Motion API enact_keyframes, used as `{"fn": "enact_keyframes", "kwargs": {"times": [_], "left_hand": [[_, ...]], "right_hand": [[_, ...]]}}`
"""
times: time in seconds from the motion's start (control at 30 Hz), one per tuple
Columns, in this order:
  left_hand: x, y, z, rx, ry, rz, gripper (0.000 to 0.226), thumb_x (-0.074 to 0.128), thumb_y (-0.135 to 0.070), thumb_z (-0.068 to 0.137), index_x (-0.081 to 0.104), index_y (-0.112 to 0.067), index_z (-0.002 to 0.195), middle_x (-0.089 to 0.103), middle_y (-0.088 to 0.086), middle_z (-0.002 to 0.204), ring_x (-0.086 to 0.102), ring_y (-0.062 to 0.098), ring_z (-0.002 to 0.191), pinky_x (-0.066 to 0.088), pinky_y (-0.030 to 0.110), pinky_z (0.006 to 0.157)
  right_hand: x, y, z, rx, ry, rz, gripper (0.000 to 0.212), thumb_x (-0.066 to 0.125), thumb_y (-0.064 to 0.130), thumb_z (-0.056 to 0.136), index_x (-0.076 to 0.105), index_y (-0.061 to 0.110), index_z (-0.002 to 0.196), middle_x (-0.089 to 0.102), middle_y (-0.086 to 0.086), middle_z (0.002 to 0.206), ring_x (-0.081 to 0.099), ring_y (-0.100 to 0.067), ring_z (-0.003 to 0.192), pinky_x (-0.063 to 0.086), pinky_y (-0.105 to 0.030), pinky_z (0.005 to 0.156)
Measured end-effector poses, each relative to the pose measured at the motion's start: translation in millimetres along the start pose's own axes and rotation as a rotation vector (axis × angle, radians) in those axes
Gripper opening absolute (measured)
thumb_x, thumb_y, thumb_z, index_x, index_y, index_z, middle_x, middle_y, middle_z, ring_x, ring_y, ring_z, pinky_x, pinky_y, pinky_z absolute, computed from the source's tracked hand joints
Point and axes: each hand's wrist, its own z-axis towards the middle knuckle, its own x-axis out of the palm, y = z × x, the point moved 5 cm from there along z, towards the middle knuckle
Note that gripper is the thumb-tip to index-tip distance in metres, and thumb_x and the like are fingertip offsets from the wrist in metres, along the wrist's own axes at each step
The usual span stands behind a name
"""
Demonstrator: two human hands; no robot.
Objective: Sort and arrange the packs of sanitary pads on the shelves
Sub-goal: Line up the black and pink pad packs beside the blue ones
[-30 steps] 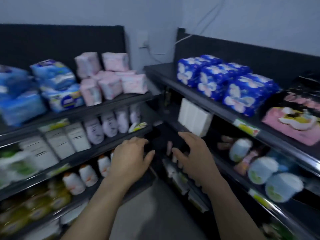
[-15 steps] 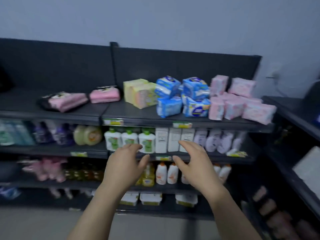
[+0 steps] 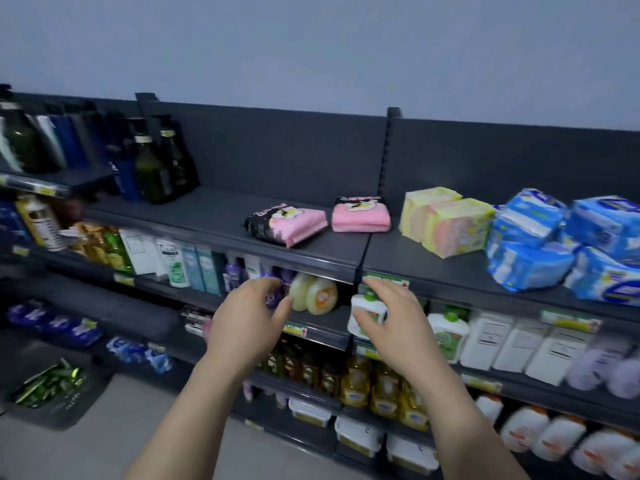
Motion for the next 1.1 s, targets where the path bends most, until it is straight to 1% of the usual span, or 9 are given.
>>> {"fn": "enact_keyframes", "kwargs": {"times": [0.17, 0.33, 0.4, 0.5, 0.63, 0.77, 0.87, 0.97, 1.1], "left_hand": [[8.7, 36.2, 50.7, -0.103, 0.015, -0.064, 0.044, 0.055, -0.046, 0.093, 0.050, -0.024, 0.130, 0.061, -0.005, 0.125, 0.059, 0.018, 0.105, 0.044, 0.030, 0.075], [25.3, 49.4, 108.3, -0.196, 0.001, -0.172, 0.061, 0.055, -0.046, 0.093, 0.040, -0.014, 0.142, 0.058, 0.001, 0.133, 0.057, 0.022, 0.115, 0.048, 0.036, 0.089], [34.6, 51.8, 136.0, -0.226, -0.006, -0.164, 0.057, 0.054, -0.046, 0.094, 0.043, -0.009, 0.136, 0.059, 0.005, 0.127, 0.057, 0.024, 0.110, 0.046, 0.034, 0.080], [50.5, 57.8, 181.7, -0.297, -0.007, -0.102, 0.048, 0.051, -0.053, 0.092, 0.050, -0.007, 0.108, 0.063, 0.011, 0.105, 0.057, 0.029, 0.092, 0.040, 0.034, 0.066], [80.9, 77.5, 247.8, -0.466, 0.061, -0.062, 0.077, 0.039, -0.071, 0.085, 0.055, -0.001, 0.111, 0.064, 0.018, 0.108, 0.058, 0.037, 0.101, 0.048, 0.041, 0.085], [109.3, 89.1, 296.3, -0.647, 0.129, -0.024, 0.108, 0.033, -0.088, 0.070, 0.050, 0.001, 0.129, 0.060, 0.015, 0.126, 0.053, 0.037, 0.118, 0.043, 0.043, 0.097], [123.1, 83.4, 314.6, -0.701, 0.127, -0.051, 0.113, 0.050, -0.080, 0.075, 0.020, 0.002, 0.146, 0.052, 0.016, 0.137, 0.048, 0.036, 0.126, 0.040, 0.041, 0.095], [133.6, 78.0, 332.4, -0.644, 0.060, -0.190, 0.097, 0.072, -0.062, 0.073, 0.028, -0.004, 0.137, 0.057, 0.014, 0.129, 0.055, 0.035, 0.116, 0.041, 0.037, 0.080], [143.6, 76.2, 348.2, -0.515, -0.075, -0.495, 0.108, 0.088, -0.031, 0.067, 0.020, -0.016, 0.150, 0.052, 0.002, 0.138, 0.052, 0.023, 0.120, 0.039, 0.031, 0.091]], "right_hand": [[27.2, 8.1, 42.5, 0.000, 0.022, -0.001, 0.051, 0.059, 0.035, 0.093, 0.047, 0.024, 0.141, 0.047, 0.007, 0.142, 0.036, -0.013, 0.134, 0.026, -0.027, 0.110], [44.2, -6.1, 93.9, -0.008, 0.036, -0.005, 0.053, 0.060, 0.036, 0.093, 0.045, 0.024, 0.142, 0.047, 0.007, 0.143, 0.034, -0.013, 0.135, 0.027, -0.027, 0.110], [48.4, -12.6, 119.9, -0.016, 0.029, 0.006, 0.052, 0.060, 0.036, 0.092, 0.046, 0.023, 0.141, 0.047, 0.006, 0.143, 0.034, -0.013, 0.136, 0.027, -0.028, 0.110], [51.8, -23.7, 161.5, -0.033, 0.016, -0.003, 0.053, 0.061, 0.034, 0.092, 0.047, 0.022, 0.141, 0.047, 0.004, 0.144, 0.034, -0.016, 0.135, 0.027, -0.030, 0.111], [46.9, -48.1, 222.0, -0.033, -0.010, -0.016, 0.053, 0.064, 0.032, 0.090, 0.049, 0.018, 0.139, 0.050, 0.002, 0.141, 0.040, -0.016, 0.132, 0.029, -0.028, 0.109], [41.9, -78.7, 281.7, -0.025, -0.035, -0.058, 0.049, 0.064, 0.029, 0.089, 0.053, 0.021, 0.136, 0.055, 0.002, 0.136, 0.043, -0.020, 0.128, 0.034, -0.032, 0.107], [43.8, -100.9, 317.0, -0.022, -0.032, -0.034, 0.048, 0.064, 0.028, 0.088, 0.055, 0.021, 0.135, 0.055, 0.003, 0.135, 0.044, -0.021, 0.127, 0.037, -0.038, 0.106], [48.8, -118.4, 341.7, -0.017, -0.018, -0.041, 0.046, 0.064, 0.029, 0.088, 0.056, 0.021, 0.132, 0.058, 0.003, 0.131, 0.046, -0.021, 0.126, 0.038, -0.038, 0.106], [58.3, -141.3, 364.1, 0.059, 0.047, -0.122, 0.052, 0.061, 0.031, 0.090, 0.048, 0.019, 0.140, 0.049, -0.001, 0.142, 0.037, -0.022, 0.134, 0.031, -0.035, 0.110]]}}
